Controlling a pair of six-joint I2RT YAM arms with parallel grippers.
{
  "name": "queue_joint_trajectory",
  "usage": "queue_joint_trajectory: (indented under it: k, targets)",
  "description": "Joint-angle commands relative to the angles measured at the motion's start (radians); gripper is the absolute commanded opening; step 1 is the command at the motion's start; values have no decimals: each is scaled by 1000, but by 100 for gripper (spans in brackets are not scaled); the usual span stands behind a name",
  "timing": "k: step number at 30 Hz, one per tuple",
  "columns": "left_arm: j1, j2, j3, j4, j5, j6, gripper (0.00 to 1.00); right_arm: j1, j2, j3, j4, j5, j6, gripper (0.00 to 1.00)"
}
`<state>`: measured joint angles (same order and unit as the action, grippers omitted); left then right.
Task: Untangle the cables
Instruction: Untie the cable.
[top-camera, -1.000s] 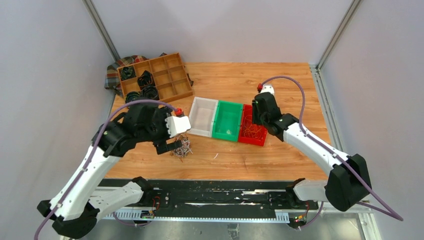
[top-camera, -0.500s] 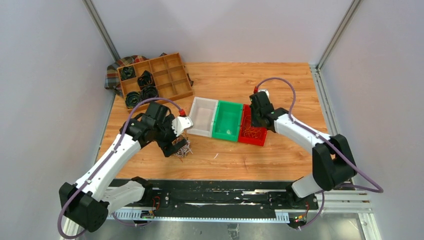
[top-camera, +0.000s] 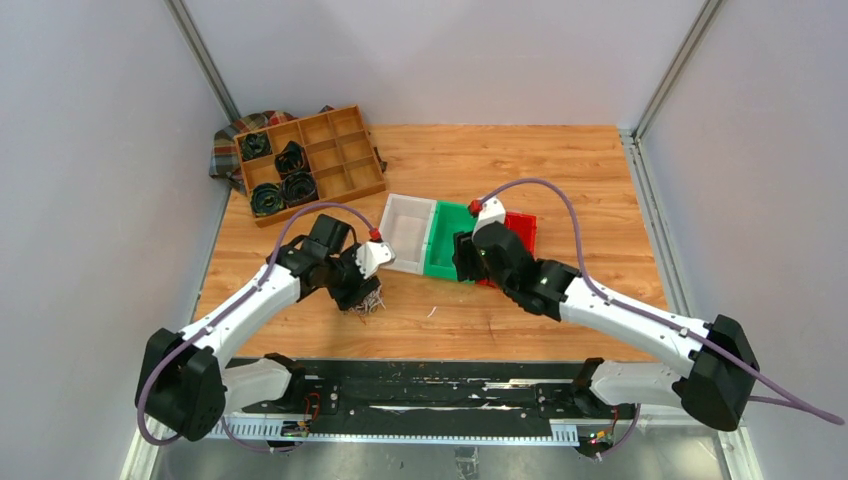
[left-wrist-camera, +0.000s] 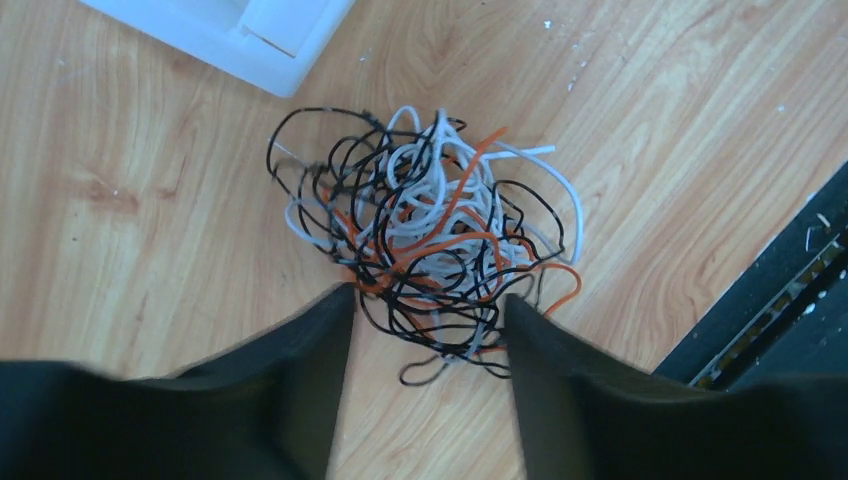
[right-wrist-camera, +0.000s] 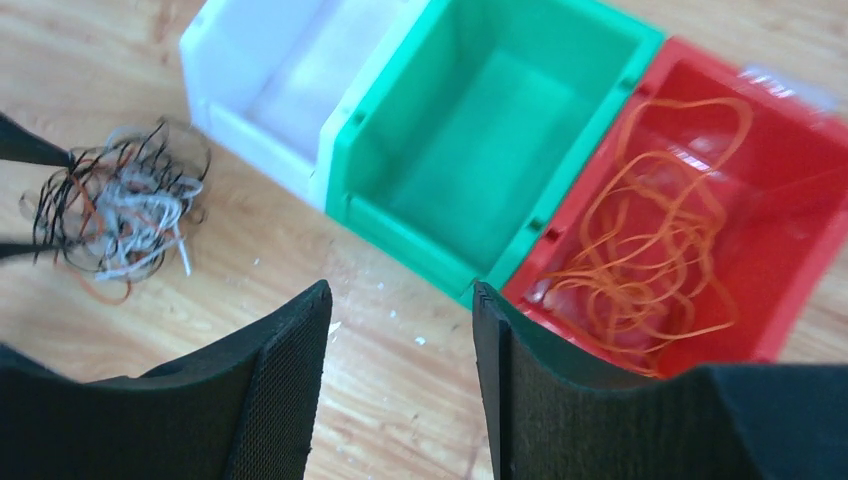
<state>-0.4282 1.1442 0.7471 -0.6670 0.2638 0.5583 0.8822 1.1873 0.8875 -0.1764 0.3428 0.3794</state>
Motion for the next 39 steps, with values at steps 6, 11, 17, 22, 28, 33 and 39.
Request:
queue_joint_trajectory:
  k: [6, 11, 17, 22, 28, 33, 39]
  targets:
    - [25, -63, 37, -4, 56, 34, 13, 173, 4, -155, 300, -54, 5, 54]
    - [25, -180, 71, -82, 133, 82, 4, 178, 41, -221, 536, -265, -57, 53]
    - [25, -182, 184, -208, 211, 29, 5, 213, 100, -184, 588, -374, -109, 54]
    - [25, -201, 237, -254, 248, 22, 6, 221, 123, -157, 627, -421, -114, 55]
    - [25, -198, 255, -259, 254, -4, 5, 223, 201, -91, 642, -486, -101, 55]
    - [26, -188, 261, -258, 255, -106, 5, 265, 203, -123, 673, -379, -99, 57]
    - [25, -228, 221, -258, 333, -106, 5, 302, 226, -130, 696, -285, -122, 65]
